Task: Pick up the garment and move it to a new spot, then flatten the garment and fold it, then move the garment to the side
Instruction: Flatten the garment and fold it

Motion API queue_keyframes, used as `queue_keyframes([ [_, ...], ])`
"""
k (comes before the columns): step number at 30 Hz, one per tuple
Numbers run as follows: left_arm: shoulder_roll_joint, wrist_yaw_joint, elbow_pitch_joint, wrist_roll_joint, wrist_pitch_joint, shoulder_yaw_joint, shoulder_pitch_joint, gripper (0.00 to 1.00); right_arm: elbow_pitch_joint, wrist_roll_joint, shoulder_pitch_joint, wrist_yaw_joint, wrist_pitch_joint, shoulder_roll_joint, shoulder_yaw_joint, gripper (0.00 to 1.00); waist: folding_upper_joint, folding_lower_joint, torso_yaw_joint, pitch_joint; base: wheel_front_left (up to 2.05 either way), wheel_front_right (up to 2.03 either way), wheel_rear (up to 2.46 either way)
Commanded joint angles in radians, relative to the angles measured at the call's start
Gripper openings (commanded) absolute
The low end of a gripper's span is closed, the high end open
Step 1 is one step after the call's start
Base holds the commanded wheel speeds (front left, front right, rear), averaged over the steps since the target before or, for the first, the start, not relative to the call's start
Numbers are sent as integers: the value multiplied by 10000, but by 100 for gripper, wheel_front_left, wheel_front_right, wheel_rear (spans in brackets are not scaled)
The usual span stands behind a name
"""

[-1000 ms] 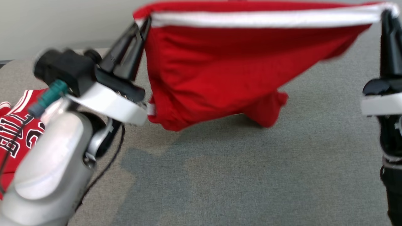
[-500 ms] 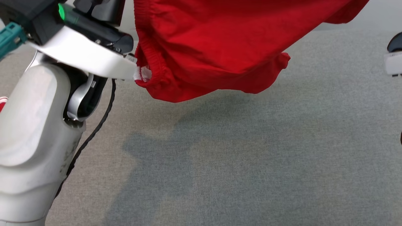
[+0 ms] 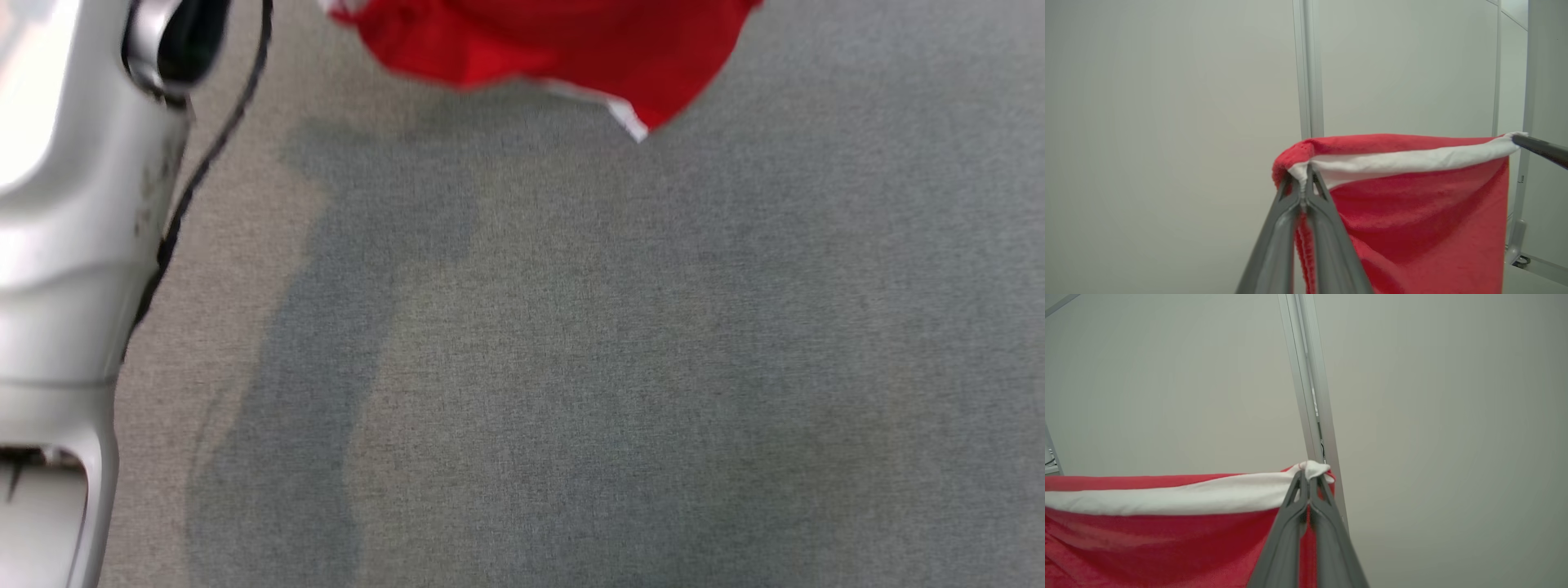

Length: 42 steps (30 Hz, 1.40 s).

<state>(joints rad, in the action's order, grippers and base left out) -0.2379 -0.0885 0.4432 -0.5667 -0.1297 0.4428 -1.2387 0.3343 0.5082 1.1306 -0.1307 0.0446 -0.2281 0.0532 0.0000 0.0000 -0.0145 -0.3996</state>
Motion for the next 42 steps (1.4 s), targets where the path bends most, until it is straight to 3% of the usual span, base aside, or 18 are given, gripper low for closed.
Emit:
queue_keyframes([
  [1,99,-82,572,-14,-235,-30,-558,0,456,-49,528,-2,-225,-58,132,0,0,0,9,-502,0,0,0],
  [11,961,-312,4443,-221,-1158,-214,-2817,0,4124,-437,3192,-2,-2016,549,1071,0,0,0,-95,-990,0,0,0],
  [18,1362,-164,6561,-119,-1347,-142,-2144,0,6655,-571,2943,-2,-2764,1267,1699,0,0,0,-172,-1154,0,0,0],
  [23,1535,-91,6705,-146,-1363,-429,-1271,0,7366,-289,2126,-2,-3039,1507,2145,0,0,0,-109,-1252,0,0,0],
  [30,1752,-105,6078,174,-1361,-849,726,0,6977,441,-45,-2,-3109,1340,2645,0,0,0,68,-937,0,0,0],
  [42,1846,-291,3446,1034,-1349,-1006,4966,0,4260,658,-4253,-2,-3107,1148,2670,0,0,0,-65,130,0,0,0],
])
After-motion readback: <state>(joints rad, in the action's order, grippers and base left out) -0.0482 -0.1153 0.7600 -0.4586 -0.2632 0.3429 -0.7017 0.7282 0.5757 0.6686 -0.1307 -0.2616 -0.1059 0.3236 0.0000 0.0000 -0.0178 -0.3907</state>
